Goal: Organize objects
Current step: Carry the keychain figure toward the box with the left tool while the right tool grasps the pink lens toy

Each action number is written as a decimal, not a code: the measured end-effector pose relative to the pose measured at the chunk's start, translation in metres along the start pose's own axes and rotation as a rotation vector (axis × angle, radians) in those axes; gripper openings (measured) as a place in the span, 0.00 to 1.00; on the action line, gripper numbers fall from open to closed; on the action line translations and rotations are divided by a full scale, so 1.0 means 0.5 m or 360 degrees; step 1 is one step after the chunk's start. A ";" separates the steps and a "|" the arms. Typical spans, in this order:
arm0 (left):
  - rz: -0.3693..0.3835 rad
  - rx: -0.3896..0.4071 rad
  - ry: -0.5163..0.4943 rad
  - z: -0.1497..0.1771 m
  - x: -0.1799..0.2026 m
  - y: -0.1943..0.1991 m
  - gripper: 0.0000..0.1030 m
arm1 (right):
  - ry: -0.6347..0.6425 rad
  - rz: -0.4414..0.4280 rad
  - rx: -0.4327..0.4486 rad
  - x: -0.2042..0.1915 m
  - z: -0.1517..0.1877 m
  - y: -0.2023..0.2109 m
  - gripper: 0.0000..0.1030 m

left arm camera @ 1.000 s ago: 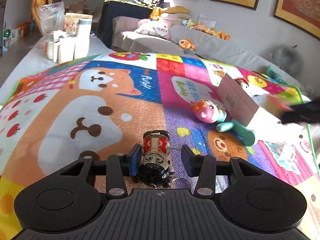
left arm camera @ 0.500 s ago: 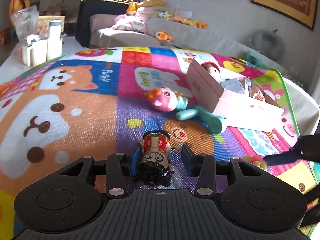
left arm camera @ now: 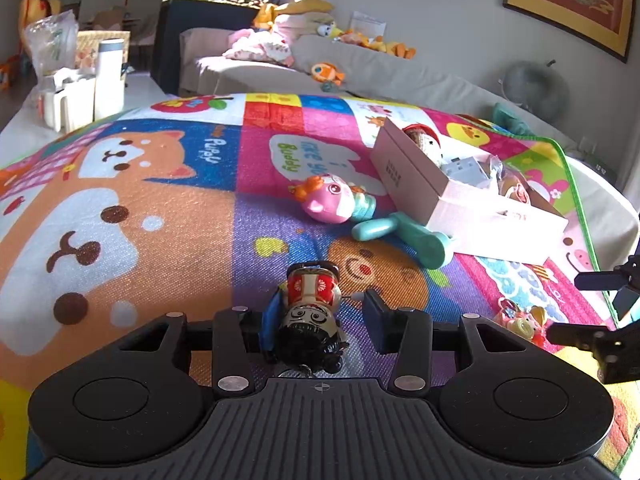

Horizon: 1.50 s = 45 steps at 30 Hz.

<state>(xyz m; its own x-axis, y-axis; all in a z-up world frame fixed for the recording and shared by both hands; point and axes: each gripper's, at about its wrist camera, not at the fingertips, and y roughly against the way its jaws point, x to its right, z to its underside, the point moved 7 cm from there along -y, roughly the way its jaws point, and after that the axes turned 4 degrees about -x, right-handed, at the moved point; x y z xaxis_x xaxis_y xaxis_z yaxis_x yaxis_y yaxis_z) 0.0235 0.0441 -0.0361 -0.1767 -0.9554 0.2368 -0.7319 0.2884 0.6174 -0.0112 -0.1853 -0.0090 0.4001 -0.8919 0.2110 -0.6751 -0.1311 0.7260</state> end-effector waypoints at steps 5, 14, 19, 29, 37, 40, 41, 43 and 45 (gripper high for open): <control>0.0003 0.0000 0.0003 0.000 -0.001 0.000 0.47 | 0.0073 -0.0238 0.0068 -0.061 -0.013 0.024 0.81; 0.0026 0.0005 0.0036 -0.001 -0.005 0.002 0.47 | -0.0023 -0.0561 -0.0017 -0.088 -0.059 -0.041 0.87; 0.0037 0.0007 0.0052 0.000 -0.007 0.002 0.47 | -0.0245 -0.0534 -0.0091 -0.028 -0.021 -0.046 0.94; 0.0040 0.0008 0.0054 -0.001 -0.007 0.002 0.47 | 0.0037 -0.0510 0.0079 -0.075 -0.018 0.037 0.96; 0.0045 0.0008 0.0061 0.000 -0.009 0.003 0.47 | -0.0028 -0.0609 -0.0077 -0.086 -0.045 -0.056 0.95; 0.0052 0.0009 0.0073 -0.001 -0.010 0.003 0.47 | -0.0028 -0.0580 -0.0067 -0.087 -0.029 -0.045 0.85; 0.0051 0.0008 0.0072 -0.001 -0.009 0.003 0.47 | -0.0028 -0.0580 -0.0074 -0.090 -0.025 -0.040 0.80; 0.0049 0.0008 0.0068 -0.001 -0.010 0.004 0.47 | -0.0008 -0.0568 -0.0066 -0.097 -0.016 -0.026 0.62; 0.0043 0.0007 0.0063 -0.001 -0.009 0.003 0.47 | 0.0003 -0.0534 -0.0067 -0.100 -0.011 -0.016 0.58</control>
<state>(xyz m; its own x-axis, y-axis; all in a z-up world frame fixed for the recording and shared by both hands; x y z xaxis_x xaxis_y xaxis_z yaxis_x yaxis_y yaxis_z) 0.0235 0.0490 -0.0360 -0.1704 -0.9439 0.2828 -0.7302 0.3137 0.6070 -0.0223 -0.1374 -0.0217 0.5967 -0.8013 -0.0434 -0.4795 -0.3993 0.7815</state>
